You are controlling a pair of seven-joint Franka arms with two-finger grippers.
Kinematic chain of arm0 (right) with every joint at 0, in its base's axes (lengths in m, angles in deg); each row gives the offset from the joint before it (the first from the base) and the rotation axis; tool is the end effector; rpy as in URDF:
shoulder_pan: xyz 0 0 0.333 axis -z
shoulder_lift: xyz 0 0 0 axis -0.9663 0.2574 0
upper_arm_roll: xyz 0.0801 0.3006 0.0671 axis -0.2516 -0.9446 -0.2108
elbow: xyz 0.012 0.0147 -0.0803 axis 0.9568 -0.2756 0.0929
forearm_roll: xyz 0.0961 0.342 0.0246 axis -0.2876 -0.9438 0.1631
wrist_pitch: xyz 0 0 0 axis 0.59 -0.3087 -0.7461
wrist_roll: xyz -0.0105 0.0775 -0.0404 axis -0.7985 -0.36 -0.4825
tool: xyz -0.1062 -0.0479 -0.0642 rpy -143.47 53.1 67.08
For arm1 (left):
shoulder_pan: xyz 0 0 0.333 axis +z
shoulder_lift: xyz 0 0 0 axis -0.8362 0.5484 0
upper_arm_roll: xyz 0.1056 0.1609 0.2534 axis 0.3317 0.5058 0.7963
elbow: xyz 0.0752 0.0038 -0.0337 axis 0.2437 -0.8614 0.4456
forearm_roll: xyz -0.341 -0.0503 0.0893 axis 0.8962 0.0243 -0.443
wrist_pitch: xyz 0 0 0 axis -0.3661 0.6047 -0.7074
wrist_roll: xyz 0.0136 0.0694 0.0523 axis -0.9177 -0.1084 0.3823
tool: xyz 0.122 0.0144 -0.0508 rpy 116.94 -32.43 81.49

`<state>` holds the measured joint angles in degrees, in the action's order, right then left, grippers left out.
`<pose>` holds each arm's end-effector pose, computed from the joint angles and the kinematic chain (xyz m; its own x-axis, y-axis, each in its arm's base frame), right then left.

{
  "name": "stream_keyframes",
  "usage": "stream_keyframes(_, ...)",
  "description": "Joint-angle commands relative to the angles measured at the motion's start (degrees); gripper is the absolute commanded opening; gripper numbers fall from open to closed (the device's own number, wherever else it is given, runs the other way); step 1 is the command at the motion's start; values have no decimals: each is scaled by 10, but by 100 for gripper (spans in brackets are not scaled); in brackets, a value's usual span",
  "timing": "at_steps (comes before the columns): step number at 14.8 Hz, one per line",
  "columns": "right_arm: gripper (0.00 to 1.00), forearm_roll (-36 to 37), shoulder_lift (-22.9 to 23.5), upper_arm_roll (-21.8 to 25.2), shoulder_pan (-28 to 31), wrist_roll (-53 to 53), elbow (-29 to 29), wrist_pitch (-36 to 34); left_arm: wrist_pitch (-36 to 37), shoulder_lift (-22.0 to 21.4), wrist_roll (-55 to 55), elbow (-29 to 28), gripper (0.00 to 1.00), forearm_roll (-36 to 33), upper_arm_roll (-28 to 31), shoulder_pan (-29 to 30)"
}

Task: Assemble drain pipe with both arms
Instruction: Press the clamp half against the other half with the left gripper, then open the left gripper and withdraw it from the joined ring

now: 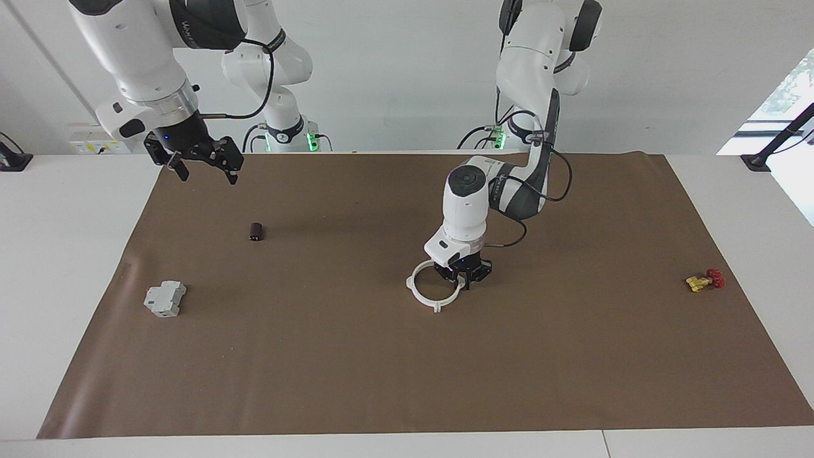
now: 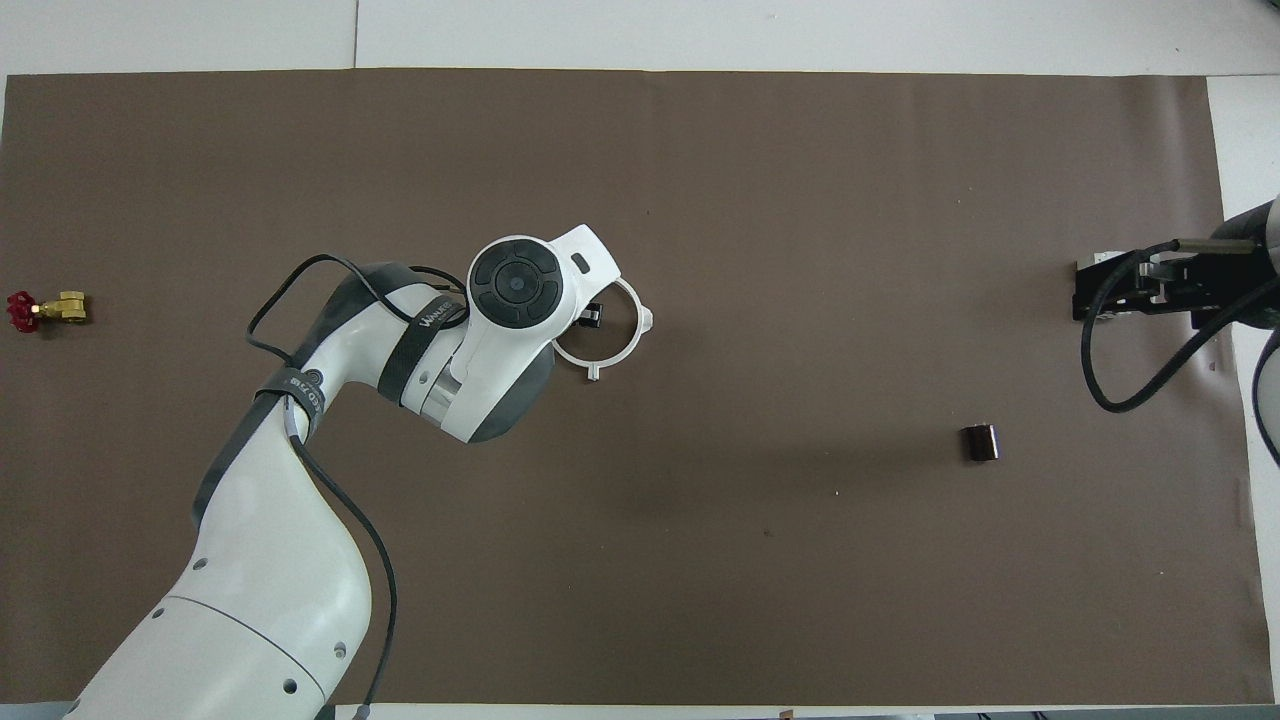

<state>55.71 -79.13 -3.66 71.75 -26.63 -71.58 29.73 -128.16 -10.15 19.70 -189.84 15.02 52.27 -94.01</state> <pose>0.5085 0.0108 0.5885 0.9940 -0.1069 -0.0249 -0.1063 -0.9941 0.0234 0.5377 -0.3424 0.2991 0.9625 -0.2398 0.1269 -0.2293 -0.9690 -0.0918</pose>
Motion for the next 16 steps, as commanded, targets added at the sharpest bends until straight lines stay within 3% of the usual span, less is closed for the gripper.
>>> stream_keyframes(1,100,-6,1,-1,8,-8,26,-24,-11,-21,5,-17,79,-12,6,-3)
stream_keyframes(3,100,-6,5,0,17,-8,40,-37,-9,-36,3,-17,90,-11,9,4)
stream_keyframes(8,100,-11,2,-1,37,-9,27,-34,22,-97,-25,-23,100,-9,6,80)
stream_keyframes(13,100,-12,-6,0,47,-9,6,-30,86,-140,-117,-13,100,73,5,187)
stream_keyframes(16,100,-12,-8,0,52,-6,6,-26,170,-148,-187,42,100,117,12,226)
